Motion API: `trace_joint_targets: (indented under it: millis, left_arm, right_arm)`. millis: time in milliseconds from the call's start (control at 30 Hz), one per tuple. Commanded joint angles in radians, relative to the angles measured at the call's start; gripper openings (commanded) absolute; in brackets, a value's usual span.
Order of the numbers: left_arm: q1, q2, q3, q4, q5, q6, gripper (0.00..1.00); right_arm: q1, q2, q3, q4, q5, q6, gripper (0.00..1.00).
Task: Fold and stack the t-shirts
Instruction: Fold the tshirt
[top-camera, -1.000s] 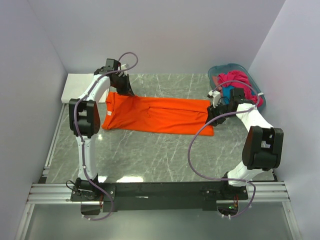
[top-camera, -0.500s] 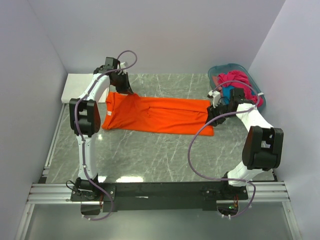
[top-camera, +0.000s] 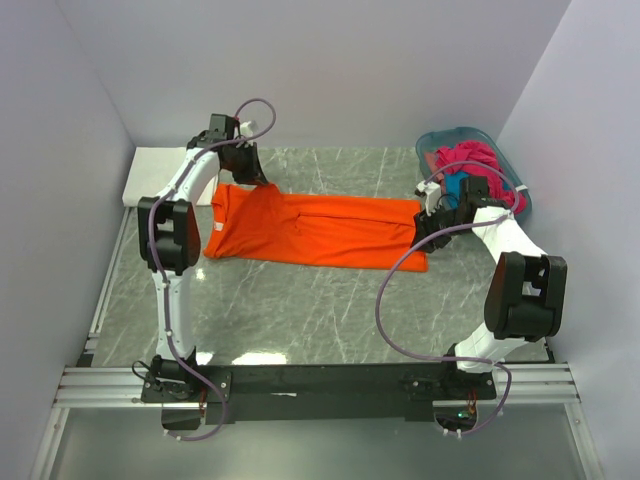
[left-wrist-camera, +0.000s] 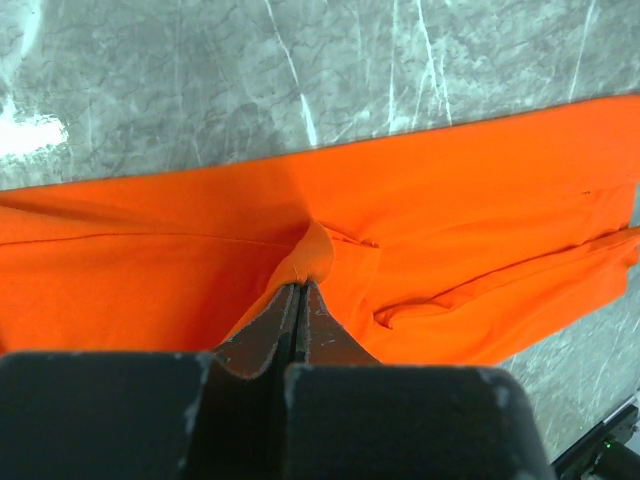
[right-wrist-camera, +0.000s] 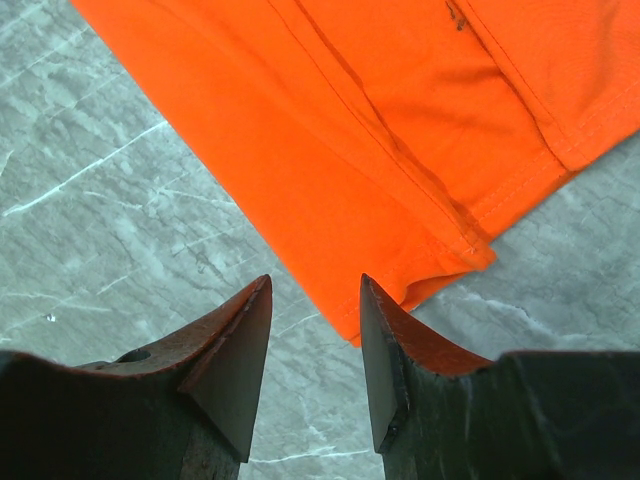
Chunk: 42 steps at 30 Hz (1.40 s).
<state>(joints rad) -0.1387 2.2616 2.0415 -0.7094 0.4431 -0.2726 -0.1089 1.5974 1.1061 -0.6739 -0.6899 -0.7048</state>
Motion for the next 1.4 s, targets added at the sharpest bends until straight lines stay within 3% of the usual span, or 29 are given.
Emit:
trace_joint_targets:
  millis: [0, 400, 633, 733, 800, 867, 900, 1033, 1133, 1167, 1233, 1367]
  left_arm:
    - [0.002, -0.096, -0.018, 0.079, 0.036, 0.035, 0.00]
    - [0.002, -0.031, 0.066, 0.042, 0.017, 0.053, 0.00]
    - [0.004, 0.033, 0.082, 0.004, -0.102, 0.052, 0.01]
    - [0.007, 0.071, 0.105, -0.042, -0.133, 0.047, 0.12]
    - [0.007, 0.078, 0.100, -0.053, -0.194, 0.042, 0.30]
    - [0.008, 0.066, 0.095, -0.042, -0.309, 0.030, 0.42]
    - [0.007, 0.055, 0.097, -0.035, -0.361, 0.027, 0.43]
    - [0.007, -0.150, -0.013, 0.155, -0.582, -0.010, 0.55]
    - [0.008, -0.334, -0.130, 0.255, -0.644, -0.029, 0.78]
    - [0.016, -0.376, -0.218, 0.290, -0.641, -0.042, 0.89]
    - [0.036, -0.500, -0.370, 0.295, -0.566, -0.104, 0.95]
    - [0.178, -0.709, -0.694, 0.329, -0.324, -0.252, 0.87]
  right_arm:
    - [0.006, -0.016, 0.008, -0.009, -0.019, -0.013, 0.48]
    - [0.005, -0.017, 0.008, -0.007, -0.020, -0.012, 0.48]
    - [0.003, -0.017, 0.009, -0.009, -0.020, -0.013, 0.48]
    - [0.005, -0.019, 0.008, -0.009, -0.025, -0.015, 0.48]
    - [0.005, -0.019, 0.008, -0.013, -0.025, -0.015, 0.48]
    - [0.005, -0.020, 0.006, -0.015, -0.025, -0.016, 0.48]
    - [0.003, -0.022, 0.006, -0.016, -0.026, -0.018, 0.48]
    - [0.005, -0.034, 0.006, -0.024, -0.028, -0.018, 0.48]
    - [0.003, -0.048, 0.000, -0.029, -0.034, -0.028, 0.48]
    - [0.006, -0.050, -0.003, -0.041, -0.043, -0.035, 0.48]
    - [0.009, -0.050, -0.005, -0.064, -0.060, -0.071, 0.48]
    - [0.034, -0.059, -0.018, -0.092, -0.079, -0.096, 0.49]
